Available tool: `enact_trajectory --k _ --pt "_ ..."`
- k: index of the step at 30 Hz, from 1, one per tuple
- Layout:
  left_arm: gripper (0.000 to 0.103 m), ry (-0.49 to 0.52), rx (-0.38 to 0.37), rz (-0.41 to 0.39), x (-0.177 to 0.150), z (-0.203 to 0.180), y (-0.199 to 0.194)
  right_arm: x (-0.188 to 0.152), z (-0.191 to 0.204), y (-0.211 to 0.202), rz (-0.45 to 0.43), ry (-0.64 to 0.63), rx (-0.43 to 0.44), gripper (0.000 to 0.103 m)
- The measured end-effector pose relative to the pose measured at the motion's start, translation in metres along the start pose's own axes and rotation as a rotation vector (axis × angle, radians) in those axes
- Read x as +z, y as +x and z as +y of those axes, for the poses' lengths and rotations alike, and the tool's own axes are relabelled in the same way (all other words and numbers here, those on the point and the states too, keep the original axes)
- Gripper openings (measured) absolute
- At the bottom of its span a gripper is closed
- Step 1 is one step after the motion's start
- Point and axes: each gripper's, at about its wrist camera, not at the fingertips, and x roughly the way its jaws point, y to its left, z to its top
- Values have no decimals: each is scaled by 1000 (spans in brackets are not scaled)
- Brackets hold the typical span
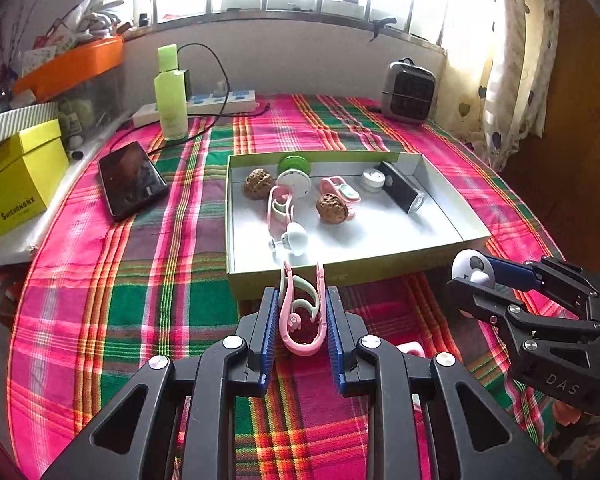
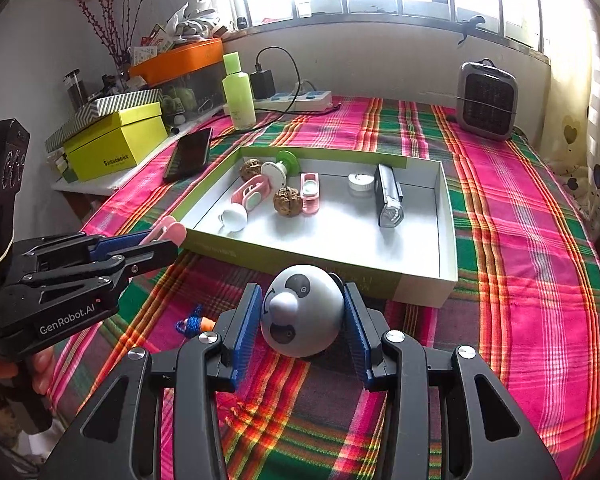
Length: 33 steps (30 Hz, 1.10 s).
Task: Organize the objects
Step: 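Carry the panda ball and pink swirl clip up over the box rim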
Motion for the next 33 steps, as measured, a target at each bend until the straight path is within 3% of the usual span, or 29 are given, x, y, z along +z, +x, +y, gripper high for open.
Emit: enact_trajectory --k 22,33 --pt "21 -2 -63 16 42 -13 44 43 -26 35 0 10 -24 42" --pt "21 -5 -48 47 51 -14 71 57 -39 61 28 10 -30 42"
